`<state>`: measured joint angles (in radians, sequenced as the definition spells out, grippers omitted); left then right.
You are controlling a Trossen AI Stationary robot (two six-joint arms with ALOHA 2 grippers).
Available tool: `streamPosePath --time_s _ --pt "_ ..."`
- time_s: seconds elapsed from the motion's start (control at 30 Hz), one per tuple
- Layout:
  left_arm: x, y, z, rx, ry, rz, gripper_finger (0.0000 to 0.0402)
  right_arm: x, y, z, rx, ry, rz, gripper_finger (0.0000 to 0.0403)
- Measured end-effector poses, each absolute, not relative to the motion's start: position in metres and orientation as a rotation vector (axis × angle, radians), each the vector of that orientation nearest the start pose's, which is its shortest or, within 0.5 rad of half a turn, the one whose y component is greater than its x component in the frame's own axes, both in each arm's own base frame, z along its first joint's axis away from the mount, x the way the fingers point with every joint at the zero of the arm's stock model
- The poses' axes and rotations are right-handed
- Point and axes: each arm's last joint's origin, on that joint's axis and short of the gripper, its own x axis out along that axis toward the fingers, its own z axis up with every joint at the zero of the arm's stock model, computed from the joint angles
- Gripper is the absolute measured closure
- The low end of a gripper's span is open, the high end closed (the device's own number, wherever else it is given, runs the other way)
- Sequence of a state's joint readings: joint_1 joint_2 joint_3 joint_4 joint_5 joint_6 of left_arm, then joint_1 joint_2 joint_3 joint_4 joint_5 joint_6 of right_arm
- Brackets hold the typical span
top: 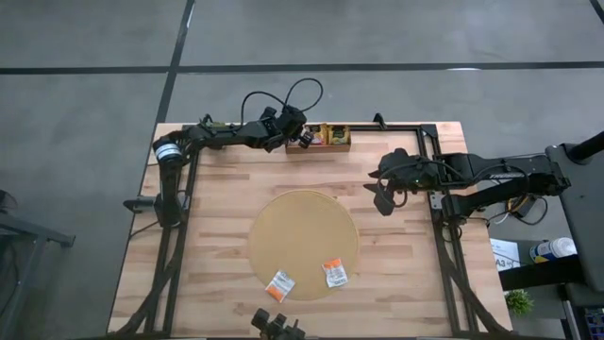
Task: Pick & Place Tea
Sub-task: Put the left orange tea bag into the left section of the wooden organizer
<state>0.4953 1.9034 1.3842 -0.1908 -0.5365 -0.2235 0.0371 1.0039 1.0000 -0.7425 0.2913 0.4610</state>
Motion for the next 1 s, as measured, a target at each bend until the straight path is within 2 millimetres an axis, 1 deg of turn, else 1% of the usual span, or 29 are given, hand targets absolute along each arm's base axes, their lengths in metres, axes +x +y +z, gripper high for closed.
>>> streamPosePath --time_s 0.13,0.3,0.43,0.53,0.7,0.8,1.0 --pt "0.362 0.210 0.223 -0.240 0.624 1.015 0.0294 0.194 -0.001 0.320 0.315 0.666 -0.406 0.0220" --pt "0.367 0.206 0.227 -0.304 0.629 0.870 0.0294 0.194 -0.001 0.320 0.315 0.666 -0.406 0.0220" --pt "0.374 0.197 0.240 -0.336 0.637 0.760 0.0294 0.194 -0.001 0.320 0.315 0.666 -0.406 0.0220" --pt "0.380 0.185 0.250 -0.335 0.672 0.671 0.0294 0.194 -0.001 0.320 0.315 0.666 -0.405 0.0220" --pt "0.388 0.151 0.264 -0.284 0.727 0.572 0.0294 0.194 -0.001 0.320 0.307 0.670 -0.402 0.0220" --pt "0.392 0.122 0.271 -0.252 0.733 0.504 0.0294 0.193 -0.001 0.319 0.296 0.686 -0.402 0.0220" --pt "0.400 0.060 0.277 -0.137 0.764 0.330 0.0294 0.192 -0.001 0.318 0.283 0.708 -0.395 0.0220"
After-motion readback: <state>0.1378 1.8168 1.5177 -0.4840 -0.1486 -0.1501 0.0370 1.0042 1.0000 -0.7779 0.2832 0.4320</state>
